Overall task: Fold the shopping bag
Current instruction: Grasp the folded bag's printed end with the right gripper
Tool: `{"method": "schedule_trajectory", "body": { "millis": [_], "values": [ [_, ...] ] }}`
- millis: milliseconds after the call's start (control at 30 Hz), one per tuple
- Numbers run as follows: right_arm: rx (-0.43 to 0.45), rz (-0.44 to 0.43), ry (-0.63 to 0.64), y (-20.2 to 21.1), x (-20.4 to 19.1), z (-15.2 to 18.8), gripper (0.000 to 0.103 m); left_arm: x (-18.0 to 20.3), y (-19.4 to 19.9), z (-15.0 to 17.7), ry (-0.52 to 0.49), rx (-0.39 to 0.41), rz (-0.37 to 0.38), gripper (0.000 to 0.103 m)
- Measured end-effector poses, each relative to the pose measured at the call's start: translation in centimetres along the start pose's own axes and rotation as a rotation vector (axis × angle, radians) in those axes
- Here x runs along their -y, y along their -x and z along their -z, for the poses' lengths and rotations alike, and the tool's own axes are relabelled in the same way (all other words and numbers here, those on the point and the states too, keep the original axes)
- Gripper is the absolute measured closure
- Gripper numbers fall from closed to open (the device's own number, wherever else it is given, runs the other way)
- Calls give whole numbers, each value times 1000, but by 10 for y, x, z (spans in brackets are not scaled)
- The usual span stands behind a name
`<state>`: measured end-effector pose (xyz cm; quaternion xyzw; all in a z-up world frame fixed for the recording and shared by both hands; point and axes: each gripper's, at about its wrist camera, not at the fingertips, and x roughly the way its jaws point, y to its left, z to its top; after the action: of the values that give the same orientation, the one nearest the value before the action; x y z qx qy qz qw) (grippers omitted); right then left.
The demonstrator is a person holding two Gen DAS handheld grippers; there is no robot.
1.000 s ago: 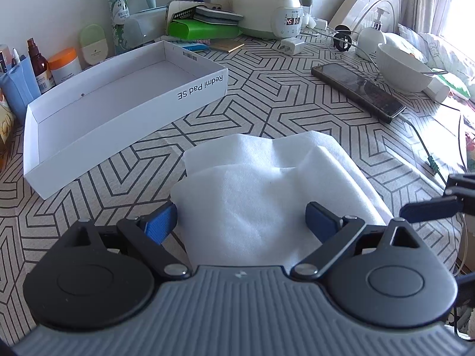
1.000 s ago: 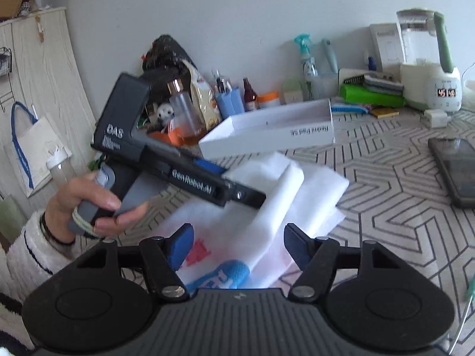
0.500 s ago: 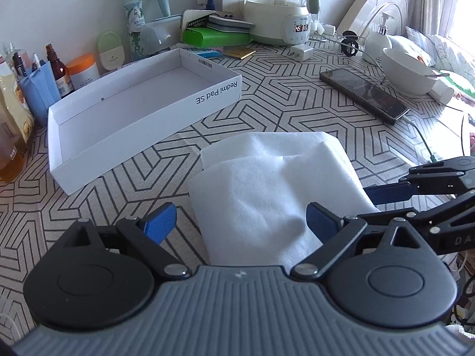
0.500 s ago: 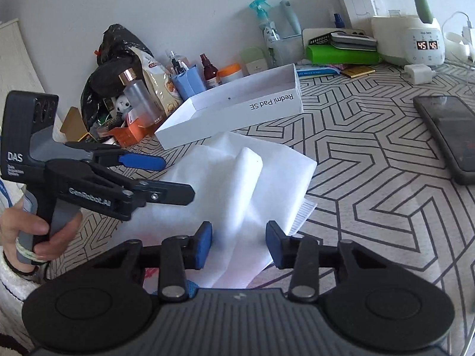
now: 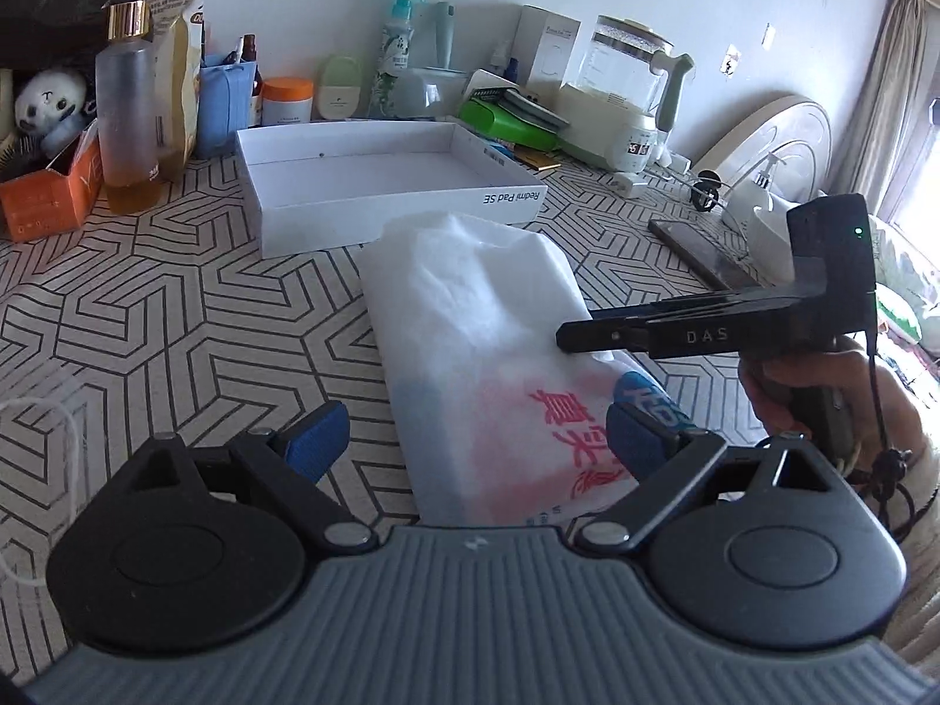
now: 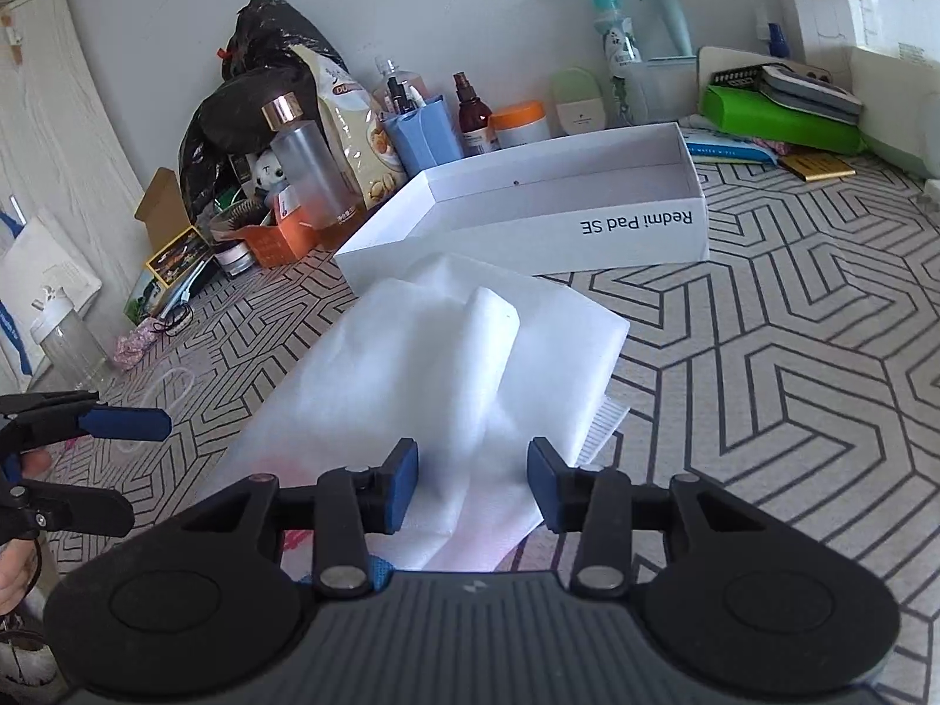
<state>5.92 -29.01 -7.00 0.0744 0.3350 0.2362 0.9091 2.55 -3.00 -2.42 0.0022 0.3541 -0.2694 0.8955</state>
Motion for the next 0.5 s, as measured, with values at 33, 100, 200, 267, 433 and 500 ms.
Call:
{"method": "schedule_trajectory", "body": {
  "millis": [33,100,200,267,433,500],
  "values": [
    [26,20,30,6,-6,2,59,0,-6,0,-9,-13,-37,8],
    [92,42,95,25,-21,10,56,3,-20,4,-41,-58,-102,8],
    [174,39,208,54,-45,21,53,0,-34,9,-32,-102,-70,8],
    [199,11,369,68,-69,31,54,-2,-32,14,-18,-104,-47,7],
    [29,-41,692,51,-111,41,101,-6,-30,14,-8,-113,-25,7],
    [-48,-55,741,40,-114,41,101,-7,-30,13,0,-120,-19,7]
  ]
}}
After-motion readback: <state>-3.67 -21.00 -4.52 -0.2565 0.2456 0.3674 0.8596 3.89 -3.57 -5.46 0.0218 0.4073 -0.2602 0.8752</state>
